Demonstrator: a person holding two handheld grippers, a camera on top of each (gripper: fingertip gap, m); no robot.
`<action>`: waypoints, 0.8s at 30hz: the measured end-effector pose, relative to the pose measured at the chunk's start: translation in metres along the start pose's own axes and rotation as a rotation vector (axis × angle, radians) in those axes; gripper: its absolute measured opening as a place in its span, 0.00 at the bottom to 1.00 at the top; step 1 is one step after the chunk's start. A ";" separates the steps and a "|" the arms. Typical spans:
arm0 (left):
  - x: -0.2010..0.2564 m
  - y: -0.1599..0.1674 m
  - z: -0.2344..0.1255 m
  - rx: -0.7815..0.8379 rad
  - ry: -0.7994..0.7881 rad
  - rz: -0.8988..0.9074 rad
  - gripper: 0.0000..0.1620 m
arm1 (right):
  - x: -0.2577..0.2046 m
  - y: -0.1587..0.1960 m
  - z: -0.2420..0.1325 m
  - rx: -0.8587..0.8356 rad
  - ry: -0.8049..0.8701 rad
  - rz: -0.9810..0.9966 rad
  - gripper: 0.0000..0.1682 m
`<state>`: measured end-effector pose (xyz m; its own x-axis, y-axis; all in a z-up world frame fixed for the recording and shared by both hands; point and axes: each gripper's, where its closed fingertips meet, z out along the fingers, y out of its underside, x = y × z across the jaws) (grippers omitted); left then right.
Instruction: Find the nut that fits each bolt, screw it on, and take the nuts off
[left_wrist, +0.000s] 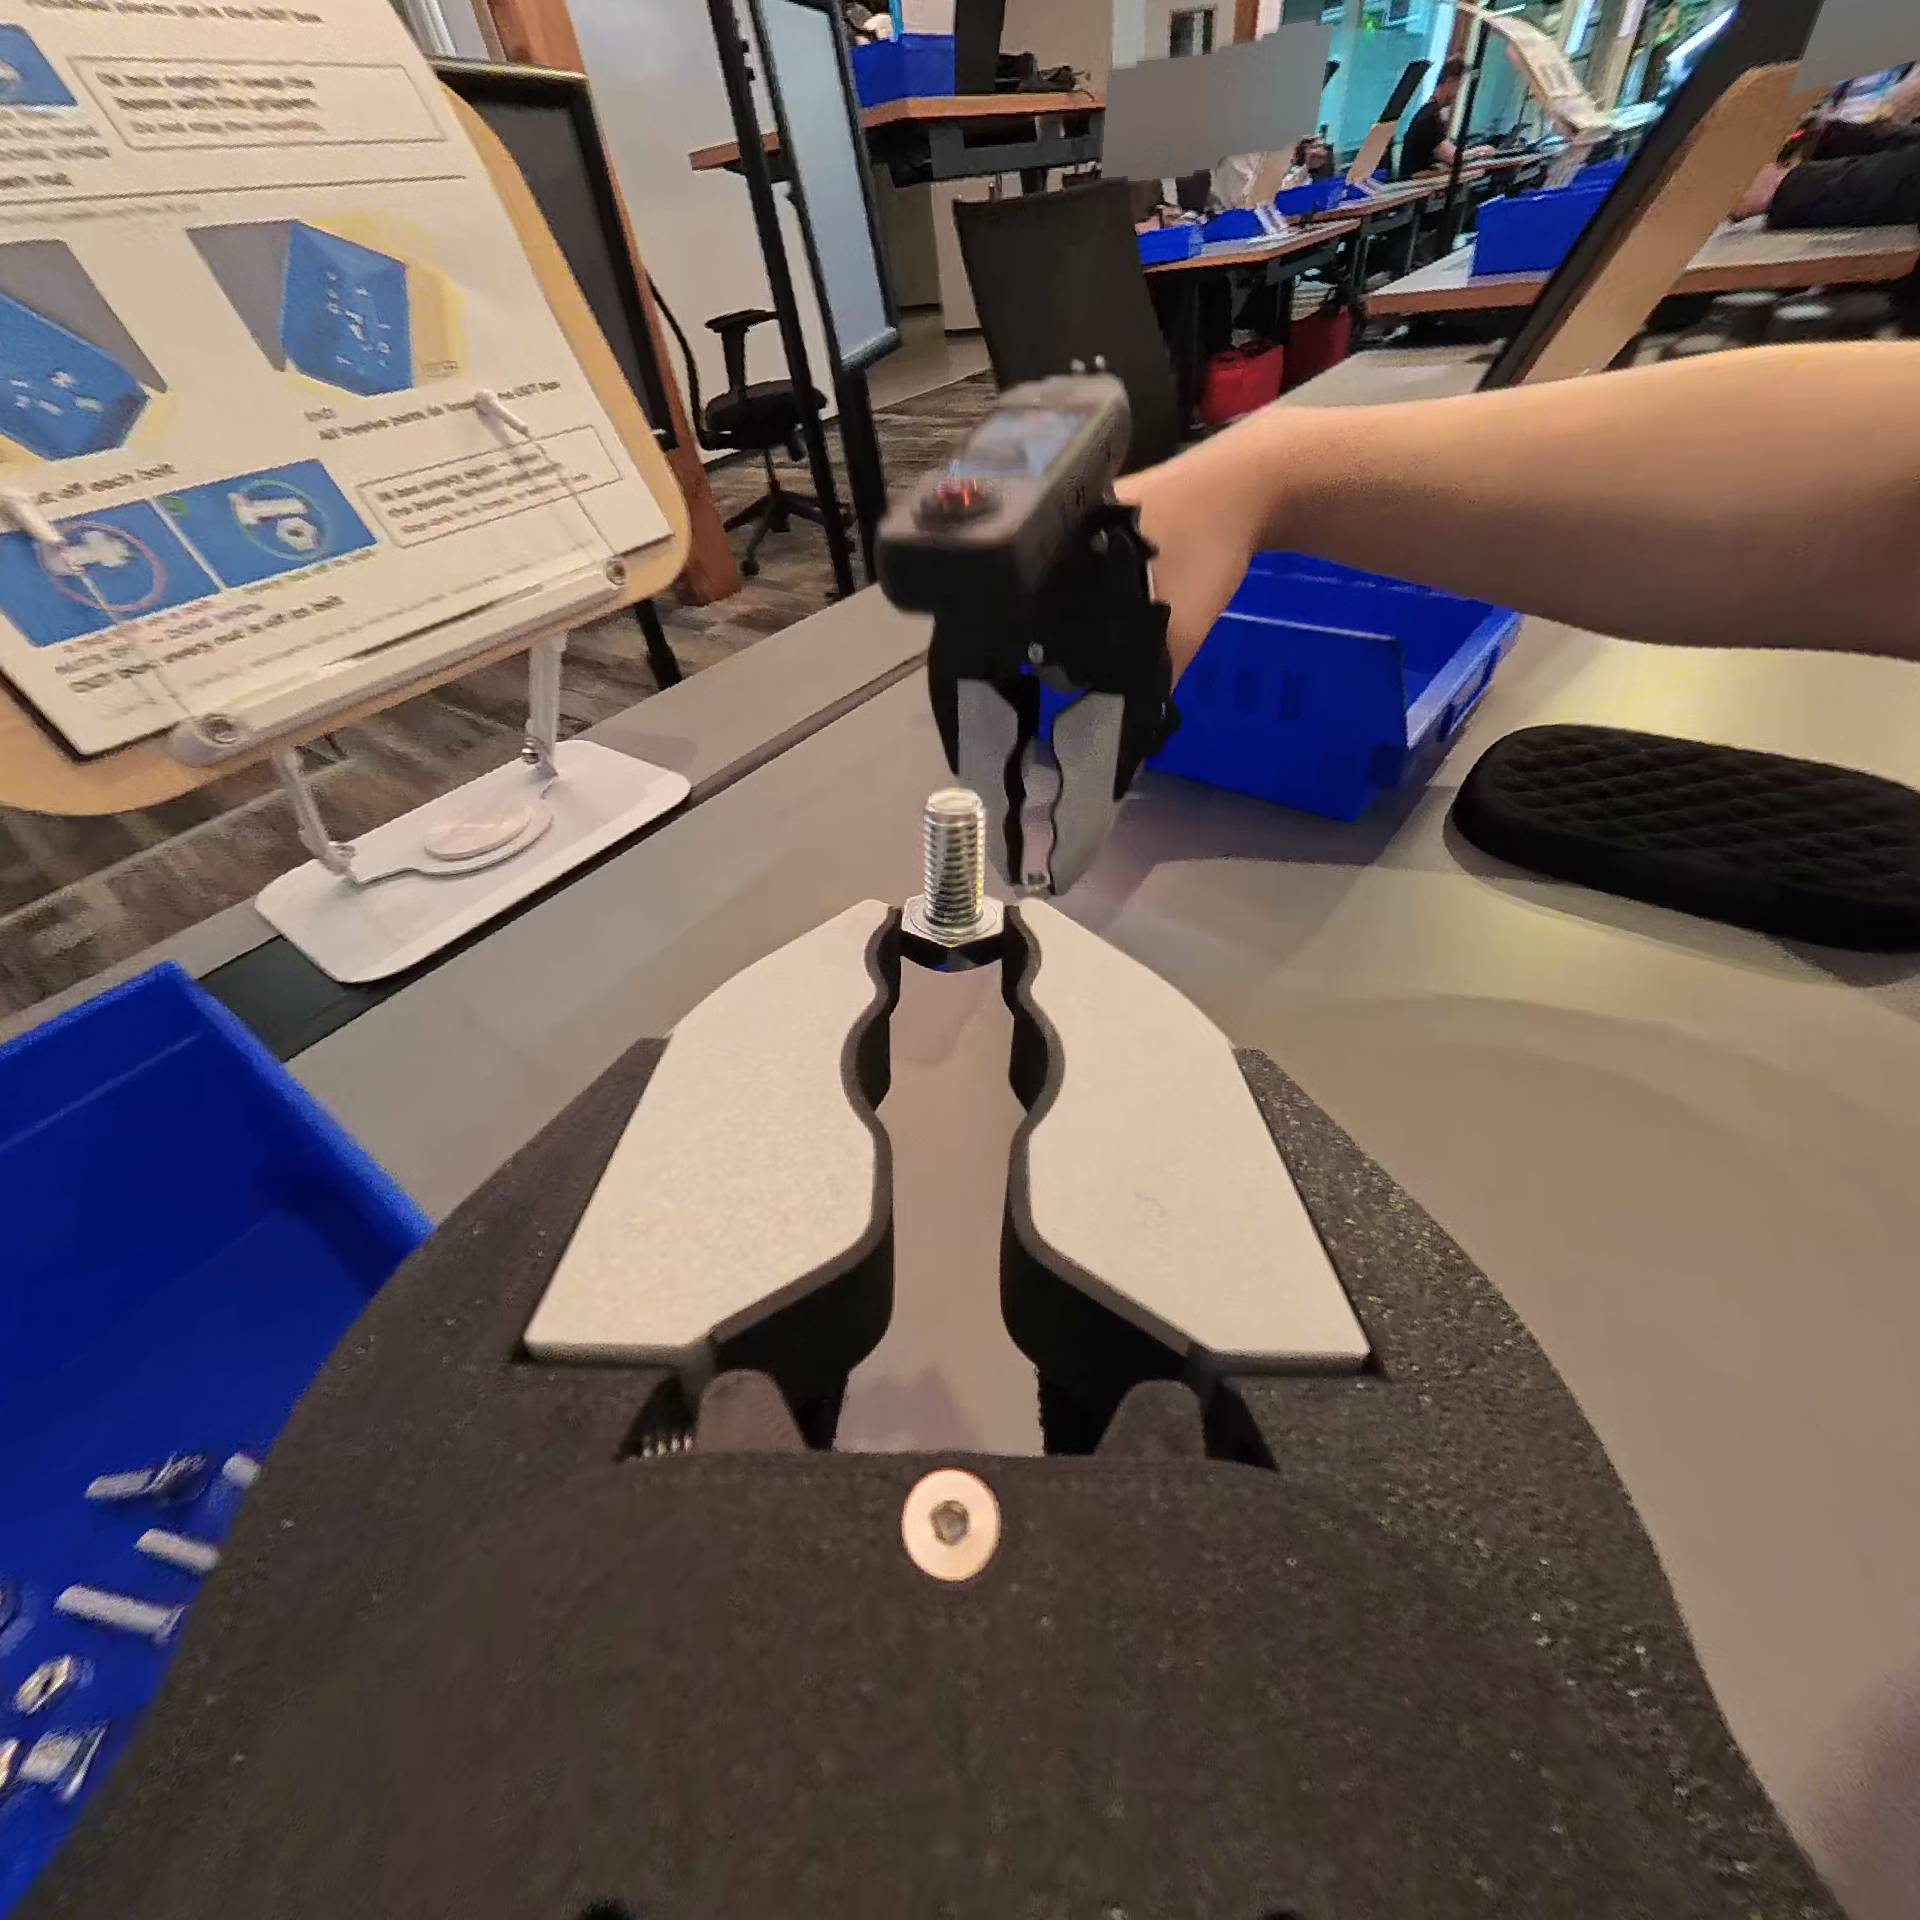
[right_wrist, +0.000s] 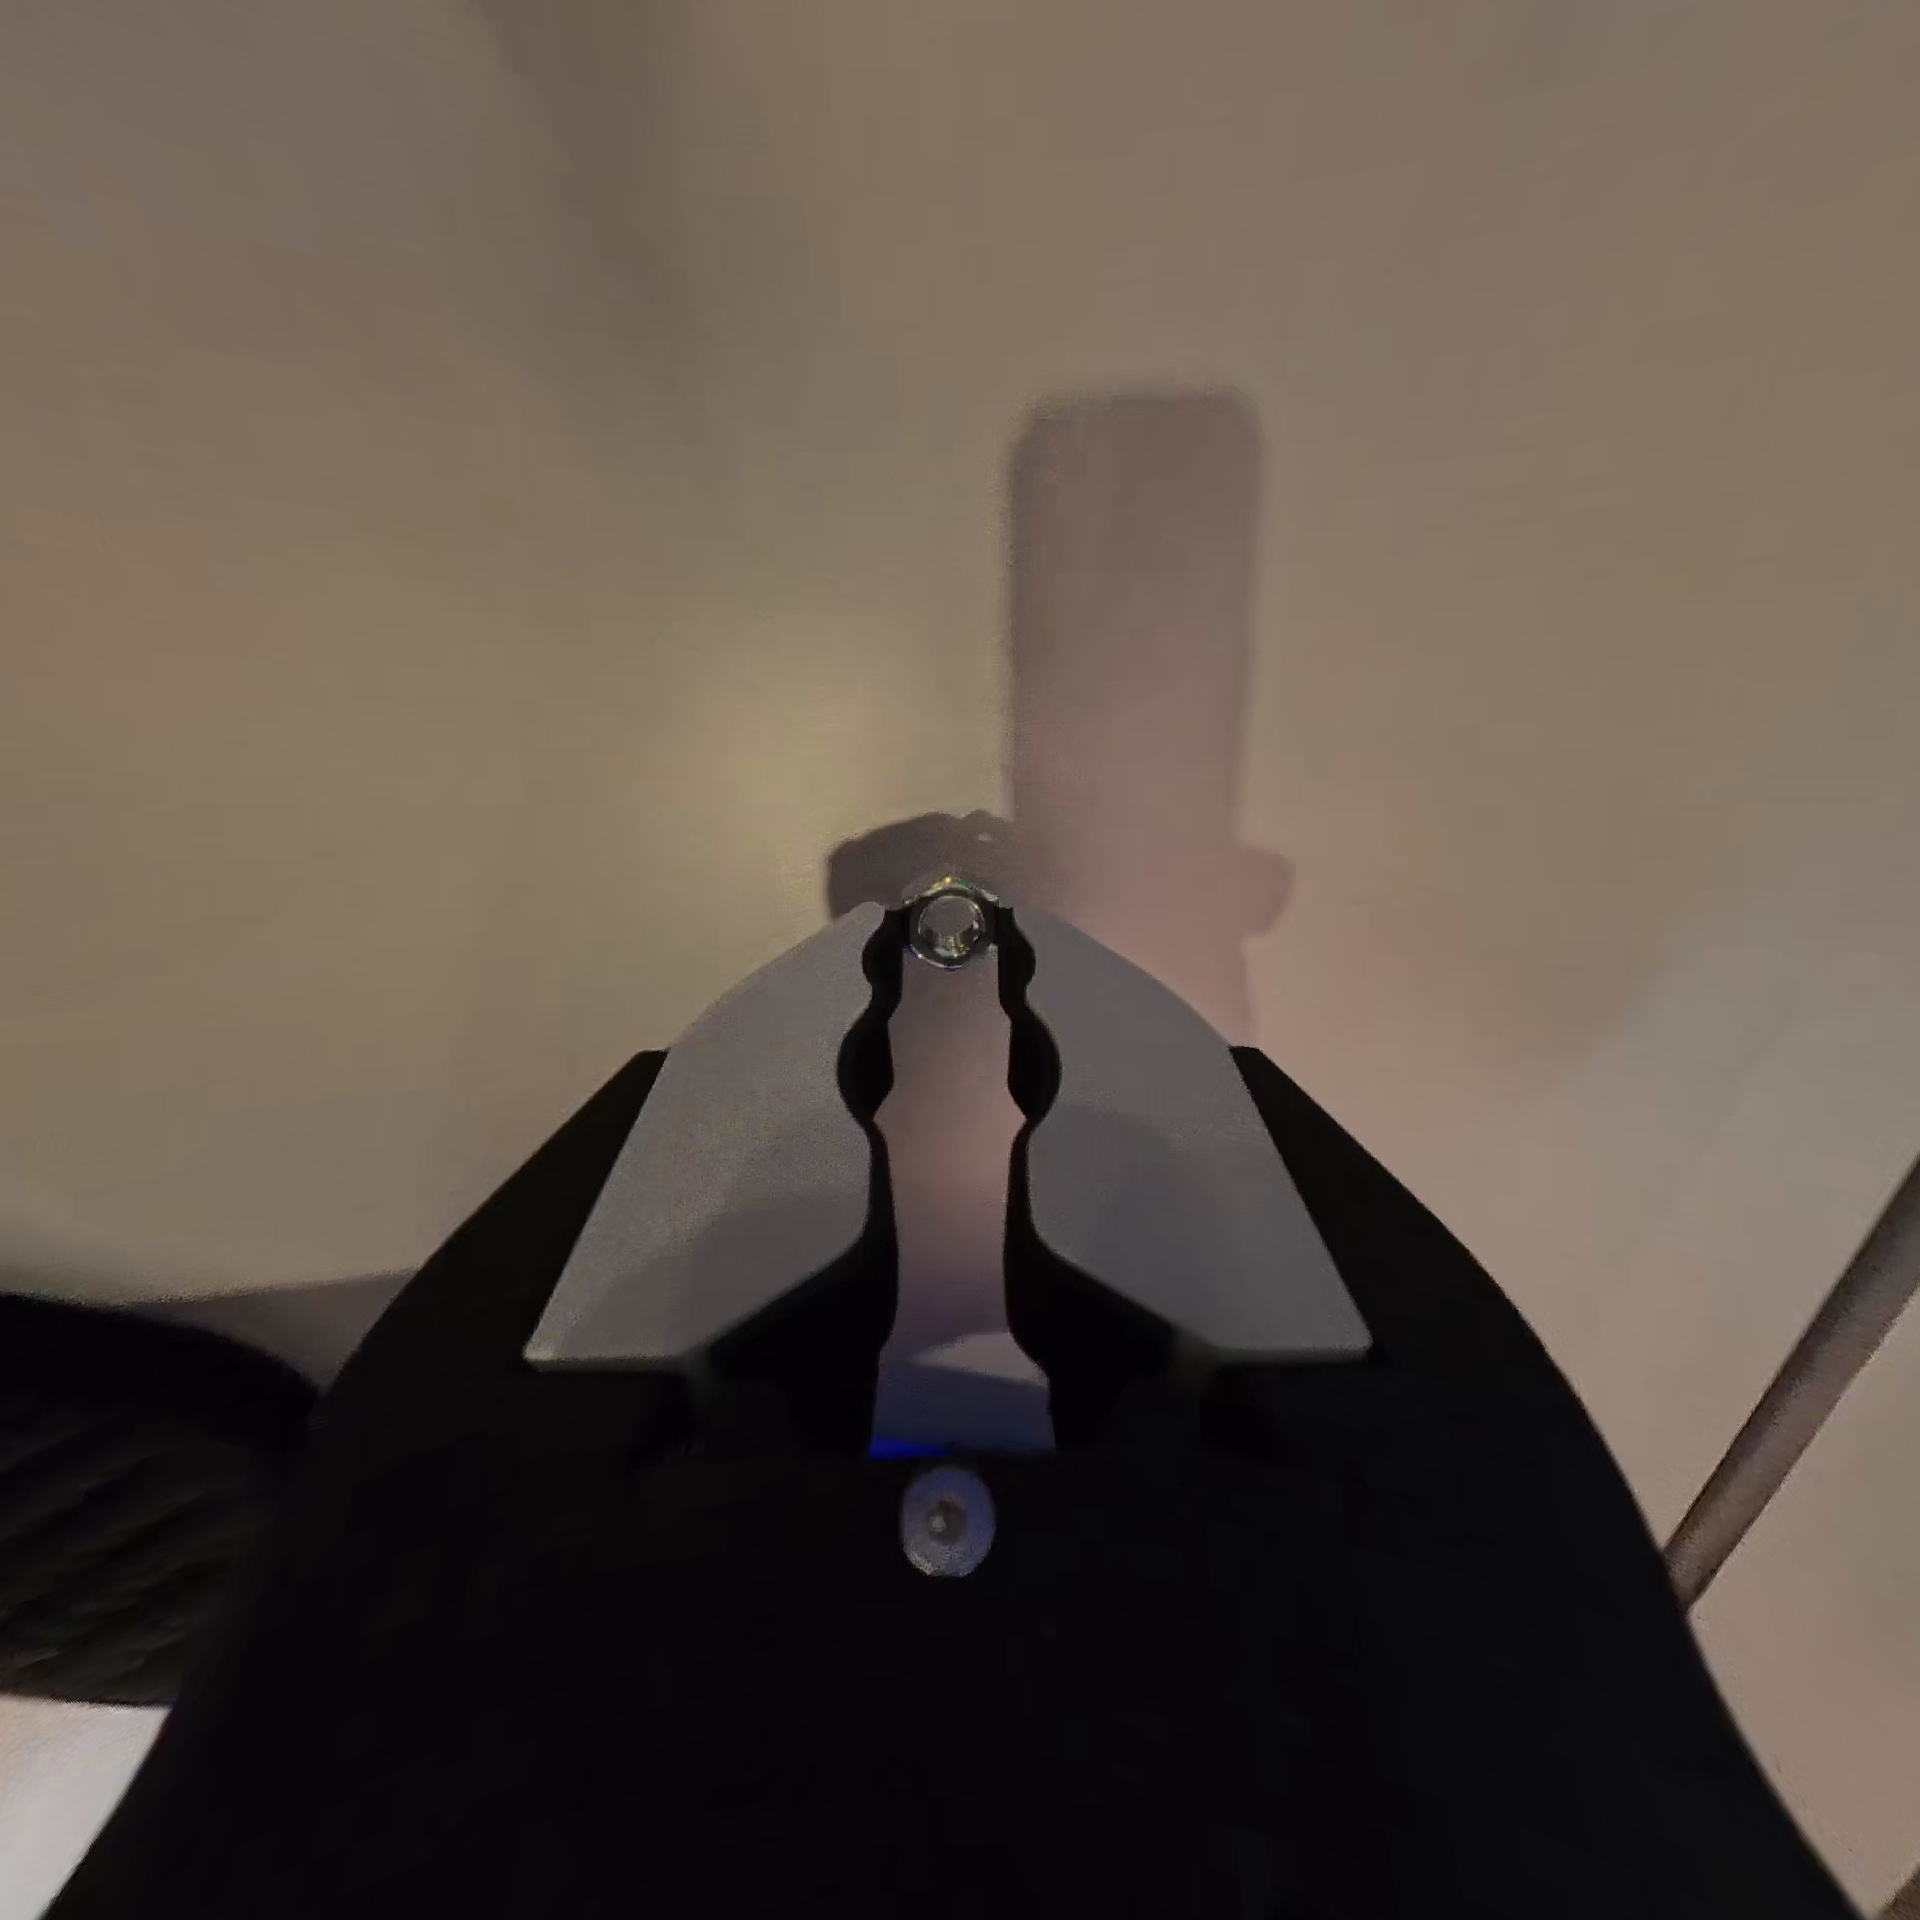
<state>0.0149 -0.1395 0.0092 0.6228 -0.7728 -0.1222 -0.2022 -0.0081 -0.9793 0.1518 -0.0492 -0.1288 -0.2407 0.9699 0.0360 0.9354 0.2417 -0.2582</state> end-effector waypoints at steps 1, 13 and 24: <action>0.001 -0.002 0.004 -0.002 0.026 -0.015 0.11 | -0.002 -0.003 -0.013 0.029 -0.005 0.022 0.11; 0.049 -0.063 0.089 -0.029 0.437 -0.087 0.11 | -0.042 -0.077 -0.213 0.068 0.021 0.058 0.11; 0.049 -0.104 0.092 -0.021 0.637 -0.073 0.11 | -0.049 -0.107 -0.253 -0.074 0.021 0.122 0.11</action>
<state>0.1362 -0.1177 0.0906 0.0654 -0.9954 0.0704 -0.1952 -0.0820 -0.9773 0.1289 -0.1157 0.1409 -0.1195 0.9924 0.0292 0.9740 0.1228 -0.1903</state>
